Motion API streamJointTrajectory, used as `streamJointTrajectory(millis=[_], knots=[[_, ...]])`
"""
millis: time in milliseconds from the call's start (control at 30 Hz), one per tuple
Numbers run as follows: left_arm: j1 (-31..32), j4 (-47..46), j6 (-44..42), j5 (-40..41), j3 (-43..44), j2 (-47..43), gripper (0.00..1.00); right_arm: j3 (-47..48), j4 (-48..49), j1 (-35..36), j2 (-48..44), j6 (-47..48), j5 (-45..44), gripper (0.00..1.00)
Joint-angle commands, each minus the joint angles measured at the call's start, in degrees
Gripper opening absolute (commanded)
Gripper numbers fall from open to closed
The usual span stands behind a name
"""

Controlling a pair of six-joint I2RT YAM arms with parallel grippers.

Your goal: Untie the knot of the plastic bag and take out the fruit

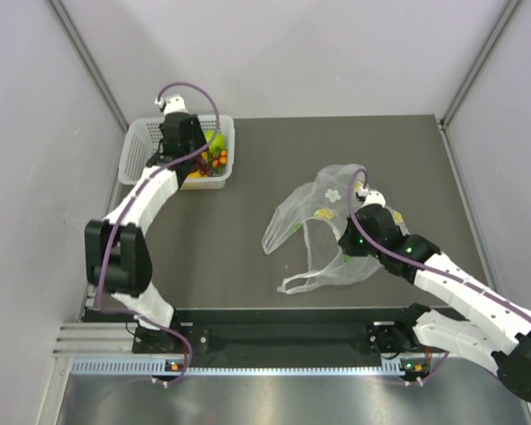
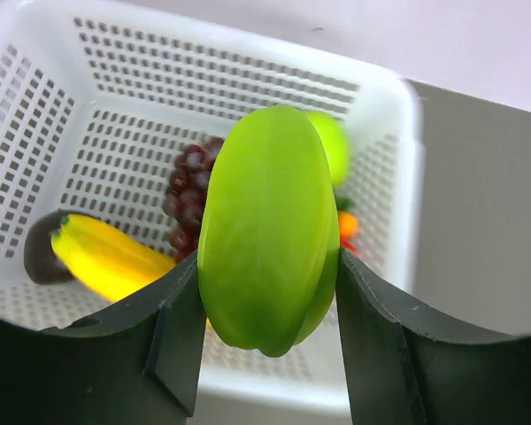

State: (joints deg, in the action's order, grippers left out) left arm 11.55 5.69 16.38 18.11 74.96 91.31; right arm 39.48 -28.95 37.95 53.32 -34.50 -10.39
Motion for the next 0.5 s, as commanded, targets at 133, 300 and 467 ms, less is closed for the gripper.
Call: streamJointTrajectory(millis=[133,300,467], knots=[[-8.65,0.45,1.46,-5.27,14.58,16.96,0.00,3.85,0.21,-0.60,-2.69,3.39,2.13,0.00],[-9.97,-0.07,2.08,-7.47,15.22,19.79,0.24,3.93,0.03,-0.60,-3.57,4.35,1.78,0.00],[-10.15,0.02,1.90,-6.42,12.94,17.07,0.99,4.02,-0.14,-0.60,-3.57,5.14,1.87,0.00]])
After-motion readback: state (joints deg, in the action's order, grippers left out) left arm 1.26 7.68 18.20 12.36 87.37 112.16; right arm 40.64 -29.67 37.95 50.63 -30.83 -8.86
